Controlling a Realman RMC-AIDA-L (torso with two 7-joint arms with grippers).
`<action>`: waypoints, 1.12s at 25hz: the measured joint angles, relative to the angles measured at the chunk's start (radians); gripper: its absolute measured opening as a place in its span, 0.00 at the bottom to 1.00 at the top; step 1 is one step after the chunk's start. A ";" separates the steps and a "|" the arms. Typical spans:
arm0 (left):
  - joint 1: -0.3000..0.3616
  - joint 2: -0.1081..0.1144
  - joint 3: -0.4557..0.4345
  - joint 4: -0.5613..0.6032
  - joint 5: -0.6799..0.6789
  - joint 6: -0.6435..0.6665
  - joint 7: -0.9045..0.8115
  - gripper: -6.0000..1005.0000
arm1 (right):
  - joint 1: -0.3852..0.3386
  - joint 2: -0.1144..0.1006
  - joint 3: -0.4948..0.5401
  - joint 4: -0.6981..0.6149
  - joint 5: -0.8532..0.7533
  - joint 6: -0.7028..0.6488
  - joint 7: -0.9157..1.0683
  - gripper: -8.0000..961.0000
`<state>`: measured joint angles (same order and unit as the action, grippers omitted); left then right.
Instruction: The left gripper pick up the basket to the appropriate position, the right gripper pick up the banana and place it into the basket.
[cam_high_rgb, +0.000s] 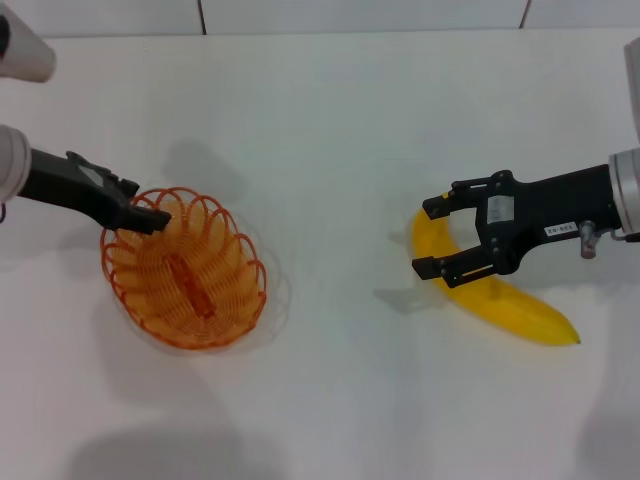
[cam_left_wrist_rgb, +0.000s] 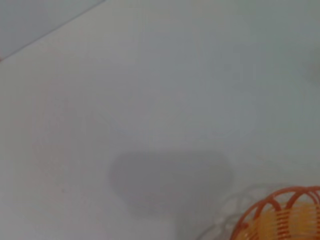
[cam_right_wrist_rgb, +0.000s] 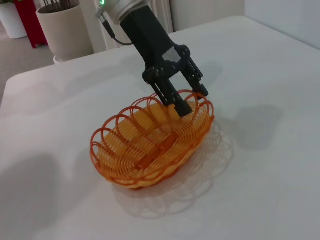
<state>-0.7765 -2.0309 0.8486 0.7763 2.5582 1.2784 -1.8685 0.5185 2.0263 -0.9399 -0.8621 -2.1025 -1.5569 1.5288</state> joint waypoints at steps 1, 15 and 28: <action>-0.003 0.000 0.000 -0.009 0.000 -0.007 0.001 0.66 | 0.000 0.000 0.000 0.000 0.000 0.000 0.000 0.92; -0.022 0.000 0.017 -0.078 0.002 -0.076 0.010 0.57 | 0.014 0.000 -0.013 0.016 -0.013 0.014 0.001 0.92; -0.020 -0.001 0.024 -0.080 -0.009 -0.081 0.035 0.44 | 0.014 0.002 -0.030 0.015 -0.013 0.023 0.006 0.92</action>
<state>-0.7963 -2.0322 0.8729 0.6964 2.5487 1.1976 -1.8333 0.5325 2.0278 -0.9694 -0.8467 -2.1154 -1.5339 1.5350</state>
